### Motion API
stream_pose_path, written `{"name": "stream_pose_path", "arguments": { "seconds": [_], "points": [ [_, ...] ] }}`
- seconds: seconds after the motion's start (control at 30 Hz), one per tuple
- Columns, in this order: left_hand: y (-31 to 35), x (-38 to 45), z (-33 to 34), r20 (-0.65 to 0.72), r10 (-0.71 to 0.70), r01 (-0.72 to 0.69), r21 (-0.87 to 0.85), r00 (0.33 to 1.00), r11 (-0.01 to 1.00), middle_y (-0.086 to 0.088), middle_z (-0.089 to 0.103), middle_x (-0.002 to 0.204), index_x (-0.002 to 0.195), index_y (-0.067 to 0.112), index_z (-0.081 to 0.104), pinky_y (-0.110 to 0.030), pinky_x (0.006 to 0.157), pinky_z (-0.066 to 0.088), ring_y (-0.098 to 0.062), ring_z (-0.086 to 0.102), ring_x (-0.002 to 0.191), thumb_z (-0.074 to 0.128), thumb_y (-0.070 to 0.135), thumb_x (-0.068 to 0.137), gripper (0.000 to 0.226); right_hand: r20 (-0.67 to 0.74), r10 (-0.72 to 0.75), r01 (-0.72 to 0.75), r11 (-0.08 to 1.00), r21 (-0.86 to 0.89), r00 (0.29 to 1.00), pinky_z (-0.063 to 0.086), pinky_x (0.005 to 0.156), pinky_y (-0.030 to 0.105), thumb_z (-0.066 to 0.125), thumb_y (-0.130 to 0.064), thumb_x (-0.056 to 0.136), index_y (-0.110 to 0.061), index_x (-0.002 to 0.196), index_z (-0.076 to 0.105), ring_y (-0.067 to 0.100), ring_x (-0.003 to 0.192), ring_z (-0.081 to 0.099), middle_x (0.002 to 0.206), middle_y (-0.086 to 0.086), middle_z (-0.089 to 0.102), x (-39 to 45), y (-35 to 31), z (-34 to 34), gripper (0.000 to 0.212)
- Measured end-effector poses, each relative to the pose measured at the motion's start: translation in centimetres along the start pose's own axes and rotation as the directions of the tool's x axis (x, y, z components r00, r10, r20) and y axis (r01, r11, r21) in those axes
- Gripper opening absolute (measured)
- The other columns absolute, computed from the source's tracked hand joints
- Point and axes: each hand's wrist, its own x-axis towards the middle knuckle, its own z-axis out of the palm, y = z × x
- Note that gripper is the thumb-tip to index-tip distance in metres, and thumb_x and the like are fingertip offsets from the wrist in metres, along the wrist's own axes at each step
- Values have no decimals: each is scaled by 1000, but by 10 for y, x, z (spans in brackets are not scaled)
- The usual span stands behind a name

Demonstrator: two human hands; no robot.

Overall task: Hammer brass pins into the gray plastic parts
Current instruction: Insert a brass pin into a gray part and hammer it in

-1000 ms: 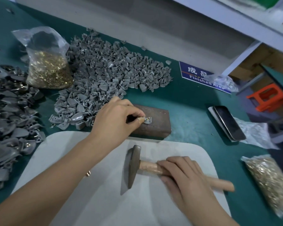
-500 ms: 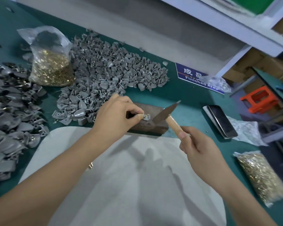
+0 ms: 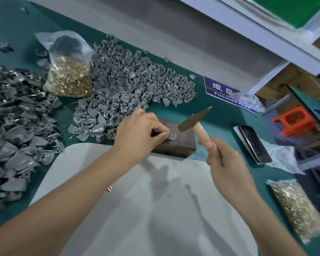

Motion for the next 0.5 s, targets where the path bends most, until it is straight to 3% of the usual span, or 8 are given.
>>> {"name": "stream_pose_path", "arguments": {
  "seconds": [0.07,0.2,0.3,0.43,0.5],
  "points": [
    [0,0,0,0,4,-4,1,1000,1000,20,67,85,91,40,81,-38,72,49,-13,48,88,80,41,86,5,-63,-11,14,999,49,998,44,57,45,28,-50,108,-30,102,59,21,60,47,71,1,52,-1,-2,0,38],
    [0,0,-1,8,4,-4,21,1000,1000,19,67,85,90,40,81,-37,72,49,-14,49,89,79,40,87,4,57,-11,15,997,-73,998,46,57,47,25,-57,102,-31,93,51,24,60,52,67,-2,54,-1,-3,0,37],
    [-1,1,0,11,29,-30,29,1000,999,17,68,85,89,39,81,-36,70,47,-15,50,90,78,41,88,4,-77,-19,17,1000,-25,997,46,58,43,24,-57,104,-34,101,55,23,62,54,70,-4,56,1,-3,-1,39],
    [0,1,0,7,8,-8,48,1000,999,18,66,86,90,40,80,-30,66,38,-12,46,90,77,43,88,5,38,-21,23,997,-71,999,44,55,41,25,-56,103,-39,96,52,21,60,52,74,-6,58,1,-4,0,33],
    [-1,1,0,15,16,-17,46,1000,999,17,67,86,88,40,80,-31,67,41,-13,48,91,76,44,88,5,-73,-49,46,998,-46,996,45,57,40,25,-54,106,-41,104,54,23,63,54,77,-7,57,1,-3,-2,32]
  ]
}}
